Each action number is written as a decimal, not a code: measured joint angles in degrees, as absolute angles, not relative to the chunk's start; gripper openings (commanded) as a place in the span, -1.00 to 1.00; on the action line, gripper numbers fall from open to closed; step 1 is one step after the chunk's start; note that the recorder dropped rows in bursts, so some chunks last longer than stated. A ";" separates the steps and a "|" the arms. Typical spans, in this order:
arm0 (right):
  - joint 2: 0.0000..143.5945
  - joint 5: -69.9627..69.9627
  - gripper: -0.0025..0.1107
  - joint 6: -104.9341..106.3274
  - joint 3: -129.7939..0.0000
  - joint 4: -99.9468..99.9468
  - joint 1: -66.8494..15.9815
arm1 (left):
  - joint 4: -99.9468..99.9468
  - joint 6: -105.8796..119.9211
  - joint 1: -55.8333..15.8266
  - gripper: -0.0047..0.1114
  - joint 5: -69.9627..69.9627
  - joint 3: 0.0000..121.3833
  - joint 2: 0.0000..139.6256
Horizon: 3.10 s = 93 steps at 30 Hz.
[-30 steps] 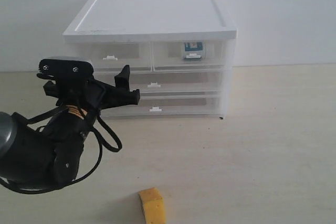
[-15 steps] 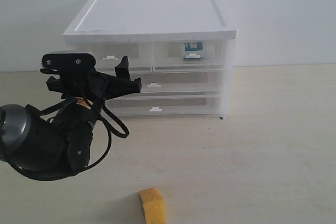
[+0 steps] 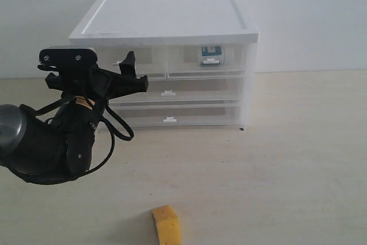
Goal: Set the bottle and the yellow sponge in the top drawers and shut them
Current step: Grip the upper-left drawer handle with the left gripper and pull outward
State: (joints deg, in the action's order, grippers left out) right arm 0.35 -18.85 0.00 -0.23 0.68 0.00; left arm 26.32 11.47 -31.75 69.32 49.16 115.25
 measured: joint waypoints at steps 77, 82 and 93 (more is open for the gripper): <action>0.35 -18.85 -0.96 0.00 -0.23 0.58 0.00 | 46.08 15.68 -48.07 -0.84 69.08 34.39 105.78; 0.35 -18.85 -0.96 0.00 -0.23 0.58 0.00 | 47.41 15.78 -48.36 -0.84 69.08 33.46 104.59; 0.35 -18.85 -0.96 0.00 -0.23 0.58 0.00 | 47.51 15.78 -48.40 0.02 68.83 32.36 103.62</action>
State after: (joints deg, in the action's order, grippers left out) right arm 0.35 -18.85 0.00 -0.23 0.58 0.00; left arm 47.51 15.78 -48.40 68.83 32.36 103.62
